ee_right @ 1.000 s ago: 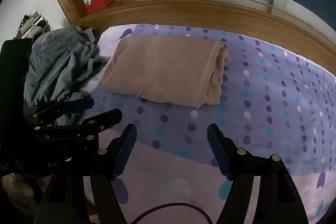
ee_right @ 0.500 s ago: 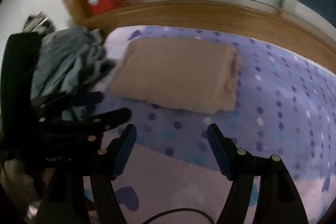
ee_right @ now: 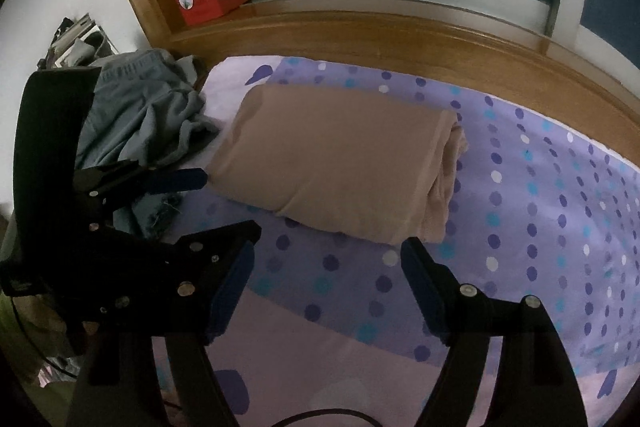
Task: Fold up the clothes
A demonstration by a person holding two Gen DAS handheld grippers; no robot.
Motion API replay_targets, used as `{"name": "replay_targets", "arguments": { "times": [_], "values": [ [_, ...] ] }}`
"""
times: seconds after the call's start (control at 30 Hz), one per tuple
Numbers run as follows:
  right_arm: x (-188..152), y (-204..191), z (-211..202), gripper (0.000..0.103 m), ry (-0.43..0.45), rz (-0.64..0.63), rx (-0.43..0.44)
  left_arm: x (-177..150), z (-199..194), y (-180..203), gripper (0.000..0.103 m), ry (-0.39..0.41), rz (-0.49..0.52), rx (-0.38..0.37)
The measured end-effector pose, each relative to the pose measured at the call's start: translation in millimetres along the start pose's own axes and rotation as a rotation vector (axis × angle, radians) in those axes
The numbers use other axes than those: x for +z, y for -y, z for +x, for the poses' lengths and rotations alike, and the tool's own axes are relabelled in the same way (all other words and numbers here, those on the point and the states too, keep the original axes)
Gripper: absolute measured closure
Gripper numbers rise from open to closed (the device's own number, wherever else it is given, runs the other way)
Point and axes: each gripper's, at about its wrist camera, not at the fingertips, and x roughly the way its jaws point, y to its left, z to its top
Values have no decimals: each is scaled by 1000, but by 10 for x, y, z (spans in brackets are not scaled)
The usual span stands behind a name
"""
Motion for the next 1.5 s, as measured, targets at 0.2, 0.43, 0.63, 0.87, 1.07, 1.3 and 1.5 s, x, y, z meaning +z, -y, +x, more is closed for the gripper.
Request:
{"name": "replay_targets", "arguments": {
  "times": [0.2,0.43,0.63,0.87,1.07,1.3,1.5],
  "values": [
    [79,-7,58,26,-3,-14,16,19,26,-32,23,-11,23,-4],
    [138,-45,122,26,-6,-27,20,21,37,-93,23,-12,9,-3],
    [143,-40,144,26,-4,-24,18,75,77,-203,23,-16,-60,-52],
    [105,-42,104,26,10,-13,7,84,76,-214,24,-17,-91,4],
    [44,-36,77,26,6,-3,1,85,78,-205,24,-8,-88,47],
    [30,-10,57,26,11,21,-1,85,76,-208,24,2,-88,55],
    [22,5,51,26,10,34,-3,48,14,-96,23,41,-14,158]
  ]
}}
